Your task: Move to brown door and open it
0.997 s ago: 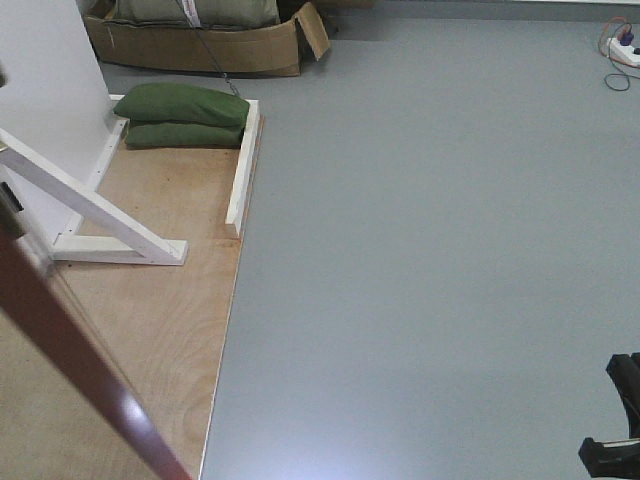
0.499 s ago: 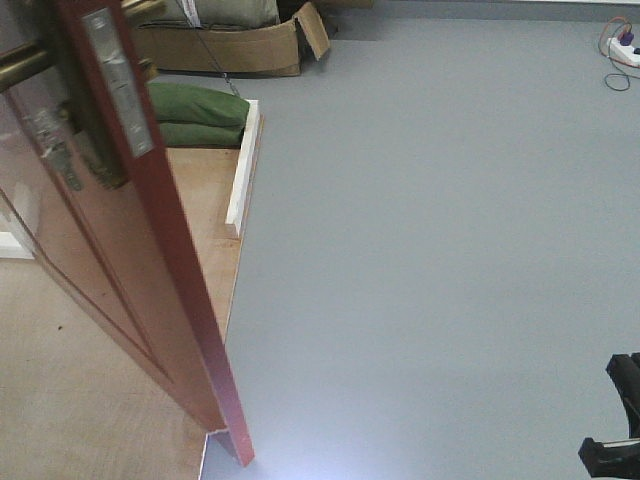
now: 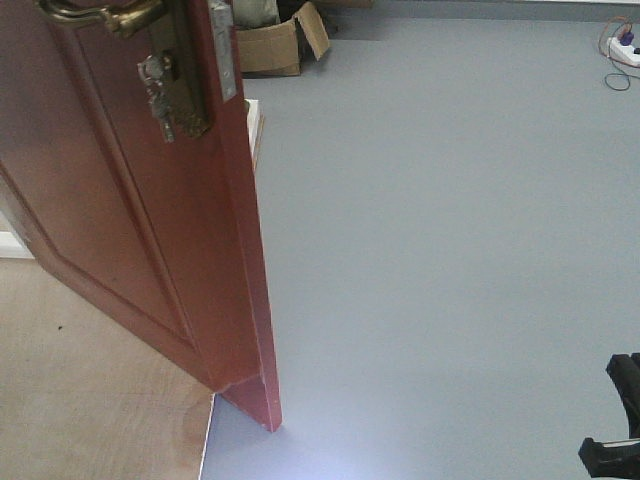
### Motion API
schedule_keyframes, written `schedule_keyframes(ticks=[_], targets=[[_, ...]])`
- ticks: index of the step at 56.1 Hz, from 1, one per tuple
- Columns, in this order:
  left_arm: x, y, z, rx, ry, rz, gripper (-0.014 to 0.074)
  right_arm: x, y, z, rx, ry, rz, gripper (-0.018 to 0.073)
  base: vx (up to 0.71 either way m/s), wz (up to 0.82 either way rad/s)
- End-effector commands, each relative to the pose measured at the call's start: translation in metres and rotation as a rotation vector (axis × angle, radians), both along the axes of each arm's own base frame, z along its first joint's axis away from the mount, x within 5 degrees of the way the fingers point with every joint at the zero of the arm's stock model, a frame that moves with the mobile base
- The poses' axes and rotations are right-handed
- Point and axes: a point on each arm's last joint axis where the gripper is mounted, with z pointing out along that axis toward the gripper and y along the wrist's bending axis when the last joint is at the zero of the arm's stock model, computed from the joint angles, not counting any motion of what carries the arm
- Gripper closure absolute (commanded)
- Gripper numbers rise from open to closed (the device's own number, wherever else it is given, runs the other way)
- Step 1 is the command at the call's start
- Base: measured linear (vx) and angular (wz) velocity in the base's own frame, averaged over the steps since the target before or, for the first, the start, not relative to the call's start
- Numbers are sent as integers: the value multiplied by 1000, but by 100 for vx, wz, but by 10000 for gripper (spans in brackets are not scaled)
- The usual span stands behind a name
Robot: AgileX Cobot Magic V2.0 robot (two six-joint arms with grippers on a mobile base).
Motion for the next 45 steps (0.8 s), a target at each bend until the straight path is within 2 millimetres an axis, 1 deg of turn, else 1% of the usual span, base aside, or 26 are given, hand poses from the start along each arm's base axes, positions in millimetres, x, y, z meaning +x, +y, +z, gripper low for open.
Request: schedule_keyframes(ticks=[1, 6, 7, 11, 45], targets=[[-6, -1, 25, 11, -84, 3, 600, 2, -1, 6, -11, -80, -5, 559, 0, 0], [-5, -3, 30, 15, -94, -10, 600, 2, -1, 6, -11, -80, -5, 559, 0, 0], [-4, -7, 29, 22, -80, -47, 600, 2, -1, 6, -11, -80, -5, 559, 0, 0], [-5, -8, 28, 25, -76, -61, 600, 2, -1, 6, -11, -80, -5, 559, 0, 0], [-4, -6, 29, 19, -83, -35, 600, 2, -1, 6, -11, -80, -5, 559, 0, 0]])
